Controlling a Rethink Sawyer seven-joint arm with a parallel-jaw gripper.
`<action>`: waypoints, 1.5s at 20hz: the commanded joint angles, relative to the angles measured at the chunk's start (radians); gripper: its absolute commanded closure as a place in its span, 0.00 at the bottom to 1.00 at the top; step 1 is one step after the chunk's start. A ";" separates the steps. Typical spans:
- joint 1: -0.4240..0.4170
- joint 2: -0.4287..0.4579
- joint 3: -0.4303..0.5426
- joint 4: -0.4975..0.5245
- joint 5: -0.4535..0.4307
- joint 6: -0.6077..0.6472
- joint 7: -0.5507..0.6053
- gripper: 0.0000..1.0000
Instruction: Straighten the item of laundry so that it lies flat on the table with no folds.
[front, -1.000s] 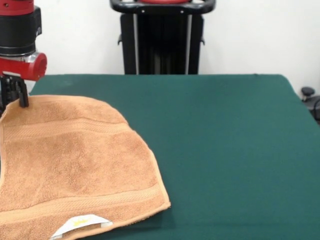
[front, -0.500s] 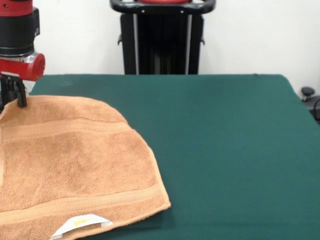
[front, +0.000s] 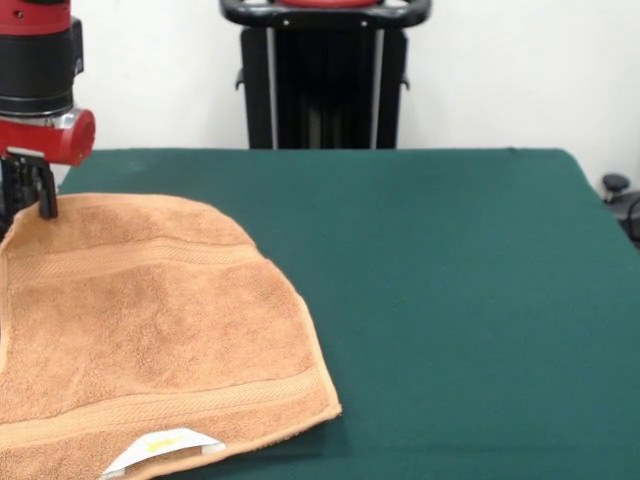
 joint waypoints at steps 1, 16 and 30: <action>-0.003 0.021 0.132 0.061 -0.041 0.037 -0.155 1.00; -0.010 0.022 0.142 0.068 -0.038 0.063 -0.163 0.00; -0.002 0.015 0.135 0.074 -0.045 0.064 -0.151 0.00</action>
